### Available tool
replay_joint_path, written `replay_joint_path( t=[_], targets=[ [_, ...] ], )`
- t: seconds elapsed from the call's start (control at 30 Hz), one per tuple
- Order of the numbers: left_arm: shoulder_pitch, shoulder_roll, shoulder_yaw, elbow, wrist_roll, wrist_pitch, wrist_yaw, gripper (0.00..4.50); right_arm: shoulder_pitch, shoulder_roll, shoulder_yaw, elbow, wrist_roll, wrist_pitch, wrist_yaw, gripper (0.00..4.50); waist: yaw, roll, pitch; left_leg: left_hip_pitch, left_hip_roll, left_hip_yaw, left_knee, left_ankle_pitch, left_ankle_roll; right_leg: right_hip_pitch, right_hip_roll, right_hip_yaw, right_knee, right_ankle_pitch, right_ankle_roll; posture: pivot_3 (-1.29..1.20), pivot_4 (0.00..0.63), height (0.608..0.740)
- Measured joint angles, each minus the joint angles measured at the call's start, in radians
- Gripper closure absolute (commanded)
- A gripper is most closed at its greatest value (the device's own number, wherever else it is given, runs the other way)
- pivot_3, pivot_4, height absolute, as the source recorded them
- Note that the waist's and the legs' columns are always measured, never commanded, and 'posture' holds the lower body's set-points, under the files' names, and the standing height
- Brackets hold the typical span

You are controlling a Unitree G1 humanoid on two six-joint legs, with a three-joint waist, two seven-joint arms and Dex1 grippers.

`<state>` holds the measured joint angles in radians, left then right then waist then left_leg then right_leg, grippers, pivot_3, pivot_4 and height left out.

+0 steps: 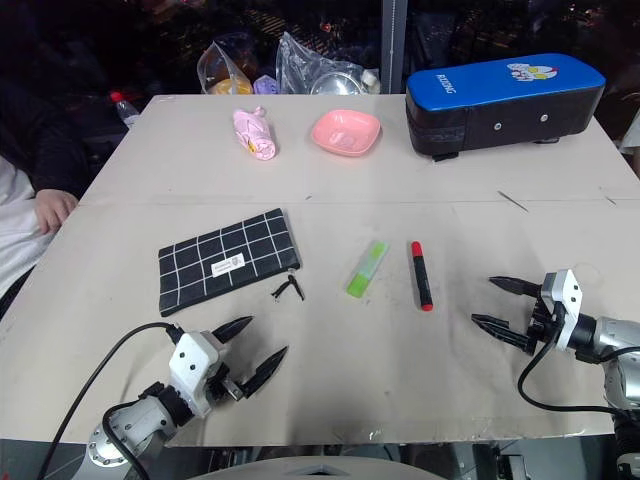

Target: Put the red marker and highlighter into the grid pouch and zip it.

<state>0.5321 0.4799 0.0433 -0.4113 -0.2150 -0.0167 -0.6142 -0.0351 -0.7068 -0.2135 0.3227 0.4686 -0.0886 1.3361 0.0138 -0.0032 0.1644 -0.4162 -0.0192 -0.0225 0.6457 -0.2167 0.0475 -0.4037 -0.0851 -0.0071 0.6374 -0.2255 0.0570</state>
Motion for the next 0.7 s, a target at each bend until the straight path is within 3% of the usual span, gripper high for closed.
replay_joint_path(
  t=[0.27,0.7],
  targets=[
    [0.02,0.039,0.057,0.001,-0.025,0.008,-0.033,0.0,0.001,0.027,0.002,-0.034,0.0,0.002,-0.022,0.11,0.0,0.0,0.0,0.0,0.0,0.0,0.0,0.0,0.0,0.0,0.0,0.0,0.0,0.0,0.0,0.0,0.15,0.726],
    [0.008,0.026,0.107,0.013,-0.025,-0.02,-0.041,0.0,-0.043,0.026,0.007,0.011,-0.003,0.0,-0.003,0.11,0.001,-0.001,0.001,-0.001,0.0,0.0,0.0,0.0,0.0,0.0,0.0,-0.001,0.0,0.0,0.0,0.0,0.15,0.726]
  ],
)
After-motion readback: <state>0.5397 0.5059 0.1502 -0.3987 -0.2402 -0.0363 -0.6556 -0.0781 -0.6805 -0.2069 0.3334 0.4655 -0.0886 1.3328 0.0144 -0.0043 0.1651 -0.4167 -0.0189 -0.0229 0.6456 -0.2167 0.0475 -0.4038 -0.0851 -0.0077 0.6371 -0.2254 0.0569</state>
